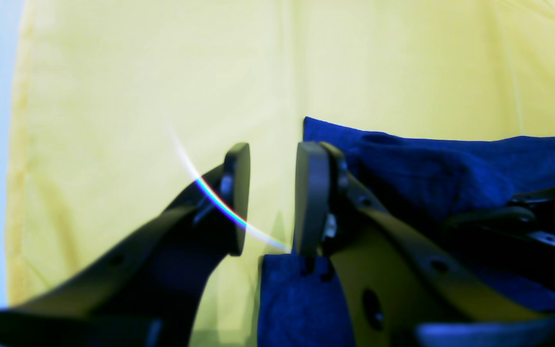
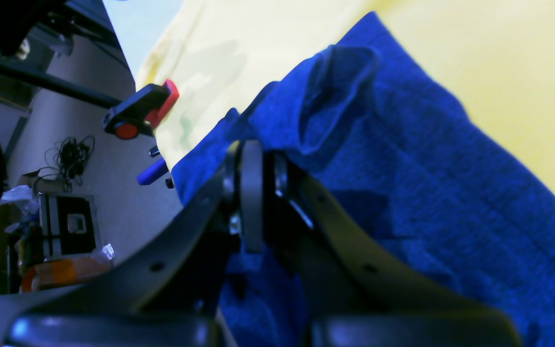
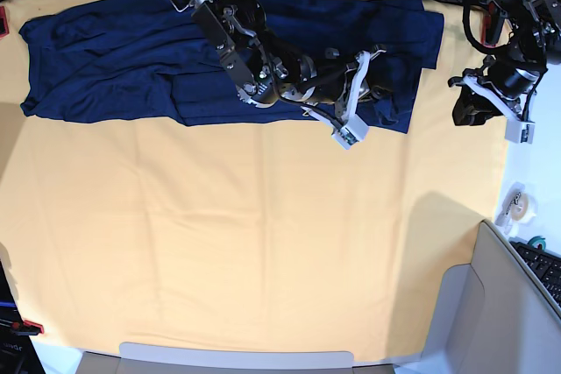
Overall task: Fold the T-shirt properly
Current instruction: 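Move the right gripper back to the shirt's sleeve end, then grasp the shirt end with the left gripper and push it inward, then fold the gripped shirt end toward the middle with the left gripper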
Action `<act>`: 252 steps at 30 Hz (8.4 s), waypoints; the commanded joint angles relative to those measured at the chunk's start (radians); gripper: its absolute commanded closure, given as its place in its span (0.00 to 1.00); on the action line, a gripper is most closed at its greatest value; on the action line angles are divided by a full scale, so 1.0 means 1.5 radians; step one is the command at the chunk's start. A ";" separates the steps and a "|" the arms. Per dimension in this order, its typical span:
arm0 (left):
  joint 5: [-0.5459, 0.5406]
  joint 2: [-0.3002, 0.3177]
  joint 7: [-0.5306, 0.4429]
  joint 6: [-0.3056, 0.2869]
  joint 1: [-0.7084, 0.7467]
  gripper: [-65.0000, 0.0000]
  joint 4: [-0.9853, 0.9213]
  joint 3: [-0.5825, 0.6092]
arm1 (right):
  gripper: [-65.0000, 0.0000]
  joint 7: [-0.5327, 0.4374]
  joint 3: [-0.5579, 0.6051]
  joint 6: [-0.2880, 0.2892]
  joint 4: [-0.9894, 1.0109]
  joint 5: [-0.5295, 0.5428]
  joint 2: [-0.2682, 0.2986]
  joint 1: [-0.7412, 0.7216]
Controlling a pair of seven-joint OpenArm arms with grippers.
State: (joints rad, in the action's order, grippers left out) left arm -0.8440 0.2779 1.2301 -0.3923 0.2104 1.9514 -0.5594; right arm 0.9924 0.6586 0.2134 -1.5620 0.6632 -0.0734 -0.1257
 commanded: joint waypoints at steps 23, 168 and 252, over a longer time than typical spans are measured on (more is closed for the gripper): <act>-0.011 0.006 -0.010 0.000 -0.003 0.75 0.010 -0.007 | 0.49 -0.015 0.113 0.068 0.050 0.015 -0.027 -0.061; -0.180 -0.029 0.111 -0.204 -0.045 1.00 -0.298 0.177 | 0.29 -0.013 -0.833 0.070 -0.103 0.208 0.237 0.234; -0.172 -0.270 -0.070 -0.204 -0.272 0.63 -0.387 0.720 | 0.29 -0.012 -0.987 0.070 0.000 0.209 0.263 0.302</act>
State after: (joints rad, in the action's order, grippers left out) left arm -1.0763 -0.1139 1.1439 -0.6888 -0.1802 1.3544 0.5159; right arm 0.9939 -0.8158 0.3073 -1.5486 0.9604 0.3012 0.3244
